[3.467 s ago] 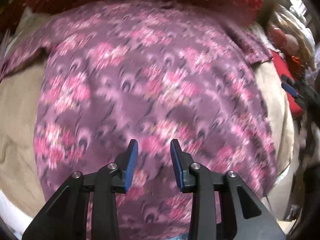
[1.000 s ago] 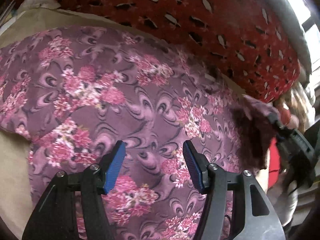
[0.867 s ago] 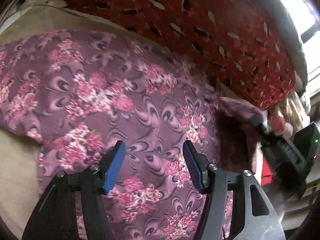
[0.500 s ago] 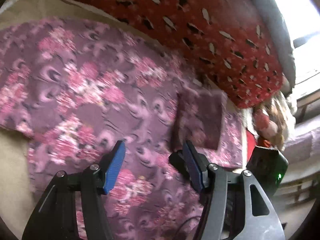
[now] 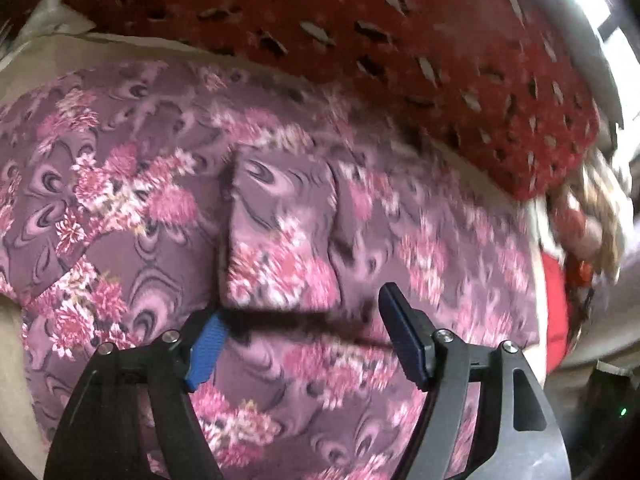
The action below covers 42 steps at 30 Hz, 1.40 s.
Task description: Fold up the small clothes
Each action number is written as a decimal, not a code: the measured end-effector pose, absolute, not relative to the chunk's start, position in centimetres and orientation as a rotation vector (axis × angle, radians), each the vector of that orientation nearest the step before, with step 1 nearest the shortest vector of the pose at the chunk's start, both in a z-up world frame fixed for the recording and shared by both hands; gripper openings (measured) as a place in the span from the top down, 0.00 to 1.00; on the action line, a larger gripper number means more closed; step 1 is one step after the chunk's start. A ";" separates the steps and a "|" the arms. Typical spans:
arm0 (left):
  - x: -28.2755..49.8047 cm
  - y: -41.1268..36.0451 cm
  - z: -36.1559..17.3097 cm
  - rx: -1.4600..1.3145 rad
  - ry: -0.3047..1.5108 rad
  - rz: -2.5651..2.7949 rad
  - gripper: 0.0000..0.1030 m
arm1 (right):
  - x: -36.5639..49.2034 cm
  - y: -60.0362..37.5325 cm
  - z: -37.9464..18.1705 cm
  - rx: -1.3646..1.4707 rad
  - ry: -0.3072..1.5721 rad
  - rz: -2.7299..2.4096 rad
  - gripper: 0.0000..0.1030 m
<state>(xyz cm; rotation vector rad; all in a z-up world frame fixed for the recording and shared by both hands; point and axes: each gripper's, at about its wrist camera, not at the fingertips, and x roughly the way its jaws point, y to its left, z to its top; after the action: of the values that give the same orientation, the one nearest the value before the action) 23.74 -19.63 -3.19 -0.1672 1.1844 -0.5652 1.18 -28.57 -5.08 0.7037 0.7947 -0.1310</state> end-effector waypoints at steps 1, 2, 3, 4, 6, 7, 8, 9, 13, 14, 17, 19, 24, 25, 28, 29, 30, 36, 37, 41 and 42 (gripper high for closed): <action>23.9 -19.2 -3.2 -0.201 1.177 -0.556 0.44 | 0.2 -29.7 -4.6 0.714 0.774 -0.162 0.54; 24.1 -18.6 -3.2 -0.235 1.165 -0.554 0.84 | -0.4 -30.5 -4.3 0.723 0.757 -0.184 0.54; 24.5 -18.1 -3.1 -0.260 1.159 -0.563 0.97 | -1.1 -31.7 -3.8 0.734 0.730 -0.216 0.53; 24.7 -17.6 -3.0 -0.282 1.158 -0.567 0.95 | -1.7 -32.5 -3.6 0.740 0.714 -0.238 0.52; 25.0 -16.2 -2.5 -0.347 1.132 -0.546 0.96 | -2.5 -34.8 -2.9 0.767 0.663 -0.309 0.51; 25.1 -15.7 -2.1 -0.348 1.118 -0.527 0.96 | -2.6 -35.6 -2.8 0.781 0.645 -0.330 0.50; 25.2 -14.9 -1.5 -0.345 1.097 -0.494 0.96 | -2.9 -36.8 -2.6 0.792 0.620 -0.368 0.50; 25.3 -14.4 -1.2 -0.352 1.085 -0.479 0.96 | -3.2 -37.7 -2.6 0.797 0.602 -0.396 0.50; 26.5 -12.1 -1.5 -0.449 1.138 -0.481 0.96 | -2.2 -40.8 -4.6 0.896 0.592 -0.455 0.46; 26.6 -12.1 -1.9 -0.448 1.156 -0.478 0.96 | -1.5 -41.2 -5.6 0.919 0.620 -0.466 0.46; 26.8 -12.1 -3.1 -0.435 1.212 -0.464 0.96 | 0.9 -41.4 -8.2 0.963 0.722 -0.418 0.53; 26.9 -11.9 -3.4 -0.431 1.243 -0.469 0.95 | 1.5 -40.6 -7.5 0.890 0.710 -0.404 0.94; 27.5 -9.8 -2.6 -0.453 1.275 -0.448 0.91 | 0.5 -40.2 -7.7 0.822 0.693 -0.457 0.93; 27.6 -9.0 -2.2 -0.449 1.262 -0.427 0.91 | 0.9 -40.2 -8.8 0.833 0.775 -0.466 0.91; 27.8 -6.4 -0.7 -0.474 1.198 -0.369 0.91 | -0.1 -39.3 -6.6 0.781 0.715 -0.539 0.85; 27.8 -6.0 -0.6 -0.499 1.192 -0.378 0.89 | -0.2 -38.5 -5.4 0.756 0.666 -0.546 0.85; 27.8 -5.9 -0.7 -0.525 1.194 -0.419 0.87 | -0.1 -38.0 -4.7 0.747 0.635 -0.527 0.84; 27.3 -10.0 -3.9 -0.428 1.315 -0.473 0.82 | 5.7 -31.1 -3.7 0.644 0.711 -0.304 0.76; 27.3 -10.2 -4.3 -0.414 1.322 -0.461 0.83 | 7.1 -29.5 -3.9 0.628 0.736 -0.262 0.76; 27.5 -8.6 -3.7 -0.484 1.325 -0.465 0.83 | 12.4 -23.5 -5.0 0.563 0.795 -0.117 0.76; 27.6 -7.4 -2.9 -0.497 1.297 -0.446 0.83 | 13.4 -22.5 -5.1 0.556 0.800 -0.098 0.76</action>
<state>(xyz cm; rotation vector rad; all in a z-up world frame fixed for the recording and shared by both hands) 27.58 -7.42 -2.85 -0.4973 1.2970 -0.4465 13.40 -22.50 -5.11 0.5564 0.7998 -0.0978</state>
